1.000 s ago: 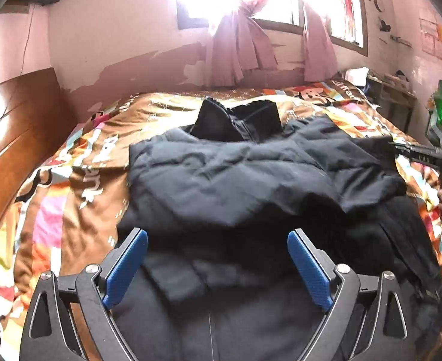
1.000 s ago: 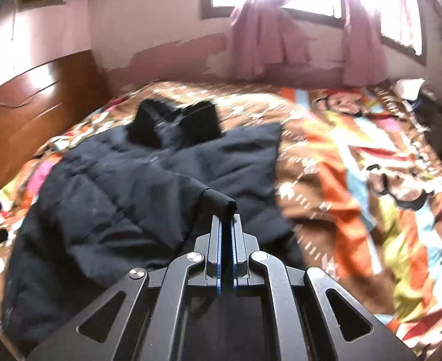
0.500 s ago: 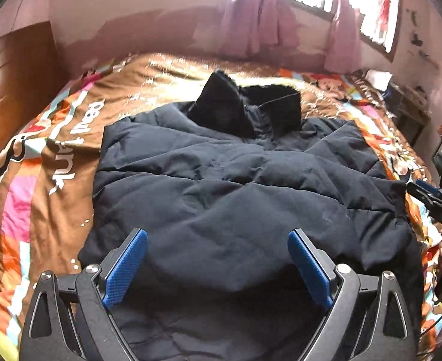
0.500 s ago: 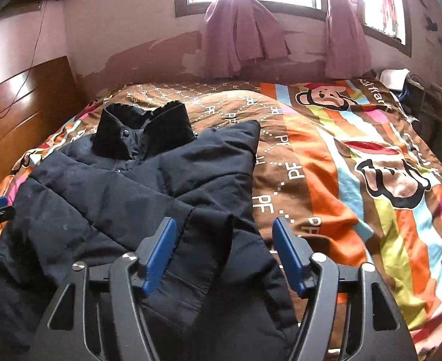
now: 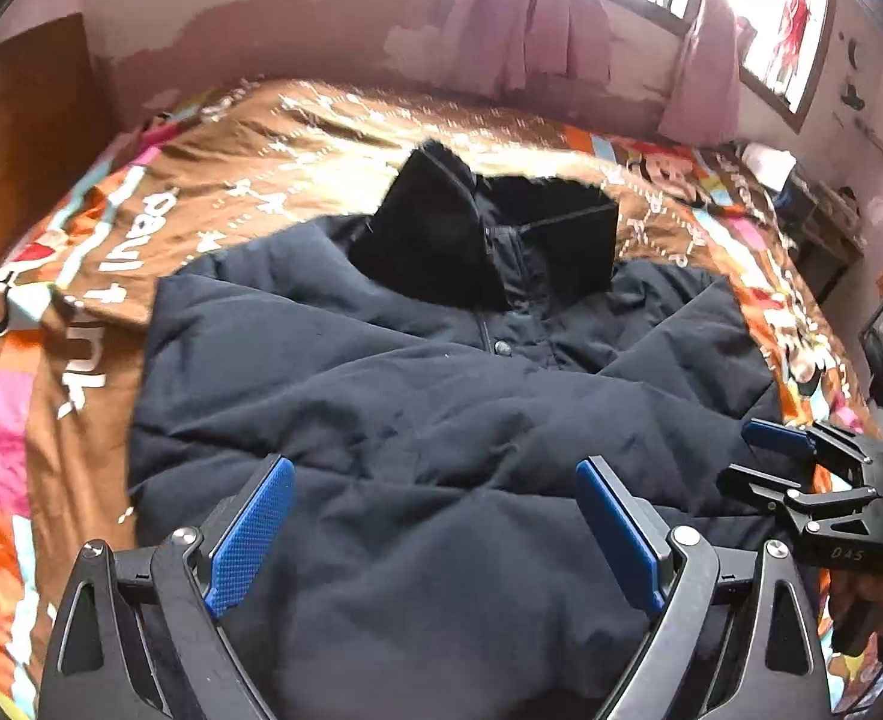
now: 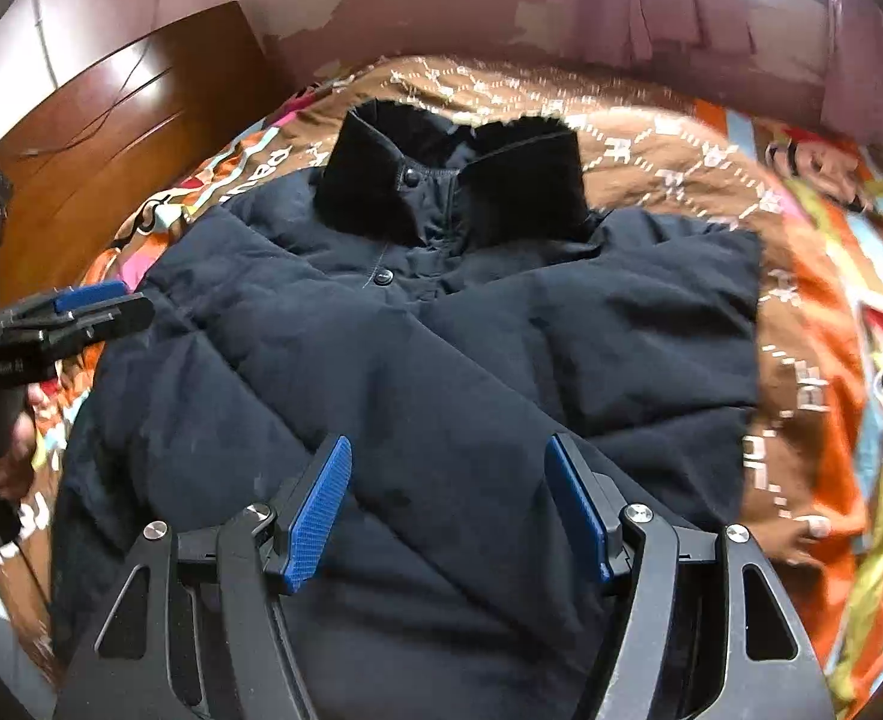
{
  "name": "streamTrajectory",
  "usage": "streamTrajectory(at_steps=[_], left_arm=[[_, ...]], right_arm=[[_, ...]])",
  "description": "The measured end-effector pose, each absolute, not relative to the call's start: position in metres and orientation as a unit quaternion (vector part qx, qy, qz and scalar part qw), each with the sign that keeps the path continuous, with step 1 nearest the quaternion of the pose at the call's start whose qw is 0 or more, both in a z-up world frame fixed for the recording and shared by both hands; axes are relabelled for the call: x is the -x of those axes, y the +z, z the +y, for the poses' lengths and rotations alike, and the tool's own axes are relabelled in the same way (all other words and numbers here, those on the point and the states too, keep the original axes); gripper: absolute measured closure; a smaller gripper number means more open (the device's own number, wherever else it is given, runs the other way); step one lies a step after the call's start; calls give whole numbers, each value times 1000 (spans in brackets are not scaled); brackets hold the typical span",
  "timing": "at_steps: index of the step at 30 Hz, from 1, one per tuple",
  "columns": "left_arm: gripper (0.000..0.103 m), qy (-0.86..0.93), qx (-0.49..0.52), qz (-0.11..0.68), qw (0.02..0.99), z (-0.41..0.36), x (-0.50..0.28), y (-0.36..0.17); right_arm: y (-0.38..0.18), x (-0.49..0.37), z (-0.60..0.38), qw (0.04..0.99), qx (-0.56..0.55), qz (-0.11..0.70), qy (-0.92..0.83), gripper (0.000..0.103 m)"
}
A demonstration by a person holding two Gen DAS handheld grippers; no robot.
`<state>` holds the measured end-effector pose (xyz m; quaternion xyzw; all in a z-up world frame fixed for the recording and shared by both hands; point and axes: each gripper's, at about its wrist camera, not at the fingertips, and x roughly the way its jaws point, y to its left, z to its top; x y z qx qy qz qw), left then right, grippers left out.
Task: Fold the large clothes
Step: 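Move both tools to the jacket hem and open them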
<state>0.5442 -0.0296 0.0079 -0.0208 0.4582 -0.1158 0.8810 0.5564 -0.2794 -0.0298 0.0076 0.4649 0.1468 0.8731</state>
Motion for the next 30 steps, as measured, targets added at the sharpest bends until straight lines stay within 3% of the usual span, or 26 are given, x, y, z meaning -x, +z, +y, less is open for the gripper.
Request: streamTrajectory(at_steps=[8,16,30], left_arm=[[12,-122,-41,477,869,-33,-539,-38],[11,-101,-49,452,885,-34,-525,-58],[10,-135,-20,488,862,-24,-543,-46]], right_arm=[[-67,-554,-267,854,50,493,157,39],[-84,-528,-255,887,99,428,141,35],[-72,-539,-262,876,84,446,163,34]])
